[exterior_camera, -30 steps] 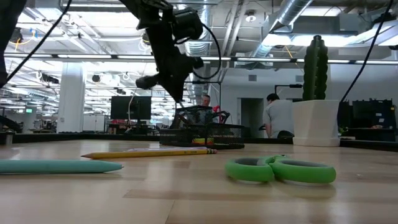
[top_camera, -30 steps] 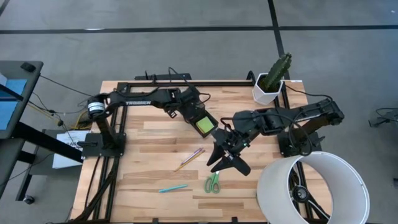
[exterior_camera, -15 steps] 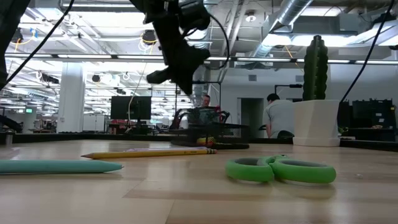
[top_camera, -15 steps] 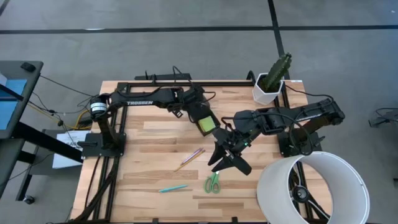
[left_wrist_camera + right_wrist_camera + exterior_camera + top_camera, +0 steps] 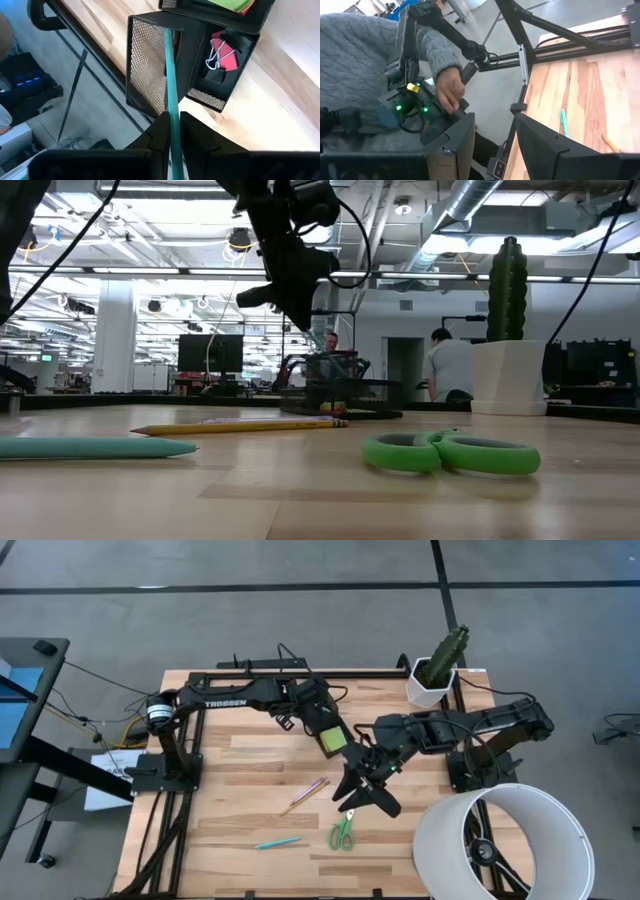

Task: Pick and place office supplies into organizer
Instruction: Put the blue pencil into the black desk organizer

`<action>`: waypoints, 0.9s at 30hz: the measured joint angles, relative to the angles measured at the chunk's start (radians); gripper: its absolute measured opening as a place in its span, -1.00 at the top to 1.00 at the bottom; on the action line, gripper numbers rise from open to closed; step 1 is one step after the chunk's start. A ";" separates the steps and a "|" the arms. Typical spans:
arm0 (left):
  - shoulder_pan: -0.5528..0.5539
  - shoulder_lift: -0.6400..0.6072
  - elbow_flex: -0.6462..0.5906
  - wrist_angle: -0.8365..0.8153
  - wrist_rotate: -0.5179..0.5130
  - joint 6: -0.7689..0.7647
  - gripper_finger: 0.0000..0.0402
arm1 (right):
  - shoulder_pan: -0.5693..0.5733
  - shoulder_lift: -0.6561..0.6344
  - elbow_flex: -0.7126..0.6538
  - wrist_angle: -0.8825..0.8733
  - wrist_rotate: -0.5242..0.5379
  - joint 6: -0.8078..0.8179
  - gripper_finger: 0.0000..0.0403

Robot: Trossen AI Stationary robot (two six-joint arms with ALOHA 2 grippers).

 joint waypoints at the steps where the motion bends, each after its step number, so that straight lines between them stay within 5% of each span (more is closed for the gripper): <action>1: -0.001 0.003 0.000 0.007 0.002 -0.001 0.86 | -0.004 0.000 0.000 -0.003 0.001 0.000 0.32; 6: 0.007 0.016 -0.001 0.019 -0.029 0.020 0.86 | -0.030 0.000 0.000 -0.005 0.003 0.000 0.33; 18: 0.064 0.024 -0.001 -0.023 0.165 -0.053 0.86 | -0.100 0.000 0.000 -0.005 0.003 0.000 0.33; 27: 0.085 0.024 -0.001 -0.022 0.188 -0.067 0.74 | -0.134 0.000 0.000 -0.005 0.003 0.000 0.32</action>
